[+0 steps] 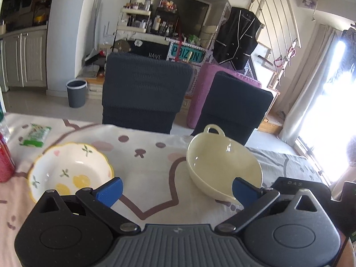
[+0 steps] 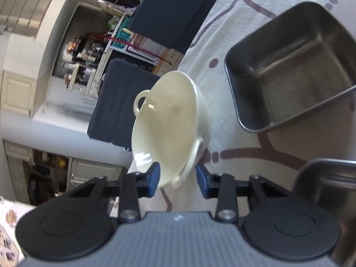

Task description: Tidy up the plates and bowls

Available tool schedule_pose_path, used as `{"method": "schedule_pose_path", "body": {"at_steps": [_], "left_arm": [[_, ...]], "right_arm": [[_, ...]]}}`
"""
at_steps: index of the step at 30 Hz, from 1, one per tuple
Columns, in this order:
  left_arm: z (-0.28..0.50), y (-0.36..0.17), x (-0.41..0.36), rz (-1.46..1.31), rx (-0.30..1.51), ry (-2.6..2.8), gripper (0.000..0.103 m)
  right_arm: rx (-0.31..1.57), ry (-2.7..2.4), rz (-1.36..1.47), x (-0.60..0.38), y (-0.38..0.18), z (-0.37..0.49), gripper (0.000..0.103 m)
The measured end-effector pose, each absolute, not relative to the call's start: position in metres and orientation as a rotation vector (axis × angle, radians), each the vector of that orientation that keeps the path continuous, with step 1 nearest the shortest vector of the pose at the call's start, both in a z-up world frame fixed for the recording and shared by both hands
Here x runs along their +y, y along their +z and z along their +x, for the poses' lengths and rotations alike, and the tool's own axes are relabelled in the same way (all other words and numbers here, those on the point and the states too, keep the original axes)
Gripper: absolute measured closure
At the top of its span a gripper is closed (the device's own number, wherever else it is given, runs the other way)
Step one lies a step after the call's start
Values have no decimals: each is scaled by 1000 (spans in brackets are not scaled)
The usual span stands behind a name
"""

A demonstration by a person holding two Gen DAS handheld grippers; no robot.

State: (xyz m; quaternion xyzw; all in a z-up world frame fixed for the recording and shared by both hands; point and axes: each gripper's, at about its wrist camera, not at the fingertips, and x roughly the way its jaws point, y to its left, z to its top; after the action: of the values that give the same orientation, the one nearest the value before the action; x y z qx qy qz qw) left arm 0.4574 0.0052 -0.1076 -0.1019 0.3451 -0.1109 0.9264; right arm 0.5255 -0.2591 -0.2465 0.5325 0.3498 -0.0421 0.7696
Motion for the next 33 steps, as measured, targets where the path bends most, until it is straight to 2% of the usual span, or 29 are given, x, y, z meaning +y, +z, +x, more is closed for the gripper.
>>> {"method": "schedule_pose_path", "body": {"at_steps": [4,15,24,27,29,33], "left_arm": [[465,-119,4,-221,717,-224,0],[471,-123,4,-218,711,-194,0],[469,-118,-14,-163,688,-259,1],[476,-119,-24,-157,690,-323,12],[486,-124,-29,-163,714,-366,27],[517,-139,-32,-227,772,-389,44]], "right_arm": [[778,-101,1179,-255,-263,541,83],[936,85,870,-243,-246,556,82],[1041,97,670,-269,-228,535,84],[1022,33,630,-285,-222,528,89],[1000,-7,653,-296,-224,527,91],[959,-53,647,-301,-224,528,93]]}}
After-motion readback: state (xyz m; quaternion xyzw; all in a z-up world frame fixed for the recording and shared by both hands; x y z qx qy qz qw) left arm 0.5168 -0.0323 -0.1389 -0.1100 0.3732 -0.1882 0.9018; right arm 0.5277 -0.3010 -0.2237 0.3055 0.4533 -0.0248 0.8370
